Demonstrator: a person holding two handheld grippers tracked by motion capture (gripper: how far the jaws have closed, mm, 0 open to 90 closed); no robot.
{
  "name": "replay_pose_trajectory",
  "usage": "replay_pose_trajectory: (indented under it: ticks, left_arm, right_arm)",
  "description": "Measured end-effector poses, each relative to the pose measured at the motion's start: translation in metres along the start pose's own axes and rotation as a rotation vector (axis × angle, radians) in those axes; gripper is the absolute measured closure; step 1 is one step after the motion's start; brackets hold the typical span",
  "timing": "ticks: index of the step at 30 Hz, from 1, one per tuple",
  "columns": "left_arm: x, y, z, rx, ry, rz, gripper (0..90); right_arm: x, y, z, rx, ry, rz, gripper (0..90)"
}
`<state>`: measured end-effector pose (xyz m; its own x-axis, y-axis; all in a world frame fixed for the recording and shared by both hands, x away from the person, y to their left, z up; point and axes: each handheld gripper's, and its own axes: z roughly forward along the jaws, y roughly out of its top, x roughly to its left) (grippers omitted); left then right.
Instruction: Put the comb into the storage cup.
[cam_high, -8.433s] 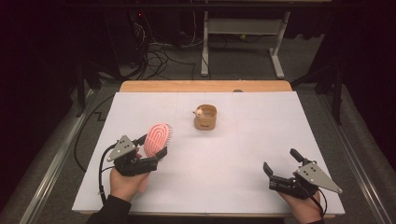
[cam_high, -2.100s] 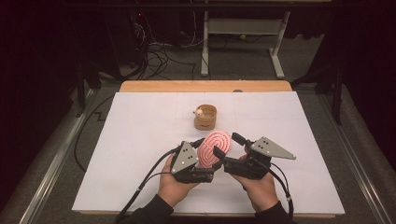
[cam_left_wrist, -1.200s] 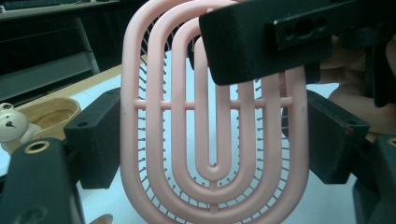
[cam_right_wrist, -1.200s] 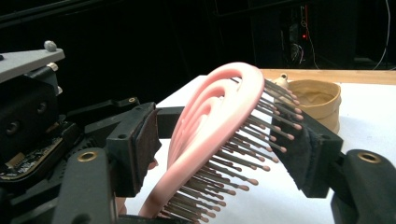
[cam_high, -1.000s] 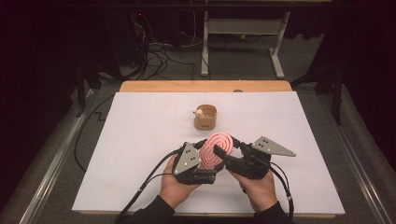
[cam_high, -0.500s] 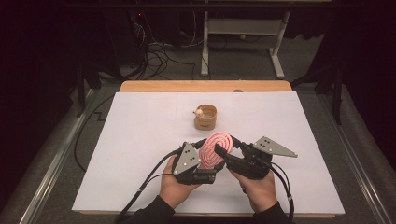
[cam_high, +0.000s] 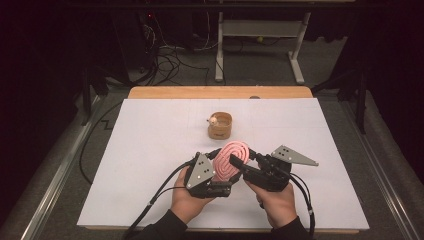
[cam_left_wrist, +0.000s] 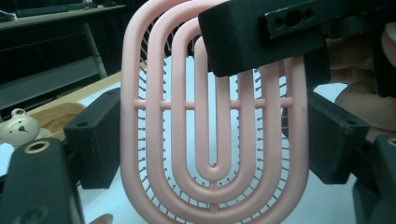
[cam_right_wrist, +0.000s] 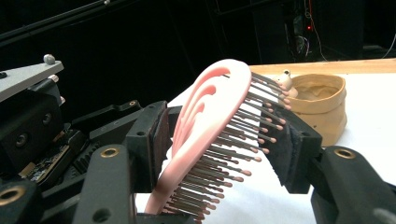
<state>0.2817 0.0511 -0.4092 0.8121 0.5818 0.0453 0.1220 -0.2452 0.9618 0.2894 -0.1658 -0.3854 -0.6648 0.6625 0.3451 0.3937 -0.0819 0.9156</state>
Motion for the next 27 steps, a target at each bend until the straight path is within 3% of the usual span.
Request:
replay_pose_trajectory:
  ticks: [11, 27]
  left_arm:
    - [-0.0002, 0.0002, 0.0003, -0.001, -0.002, 0.001, 18.3]
    - [-0.0005, 0.003, -0.0016, -0.013, 0.008, 0.012, 18.2]
  right_arm:
    - [0.0001, 0.0005, 0.0, 0.009, -0.002, -0.005, 44.6]
    - [0.002, 0.0043, -0.0026, -0.003, 0.031, 0.039, 49.9]
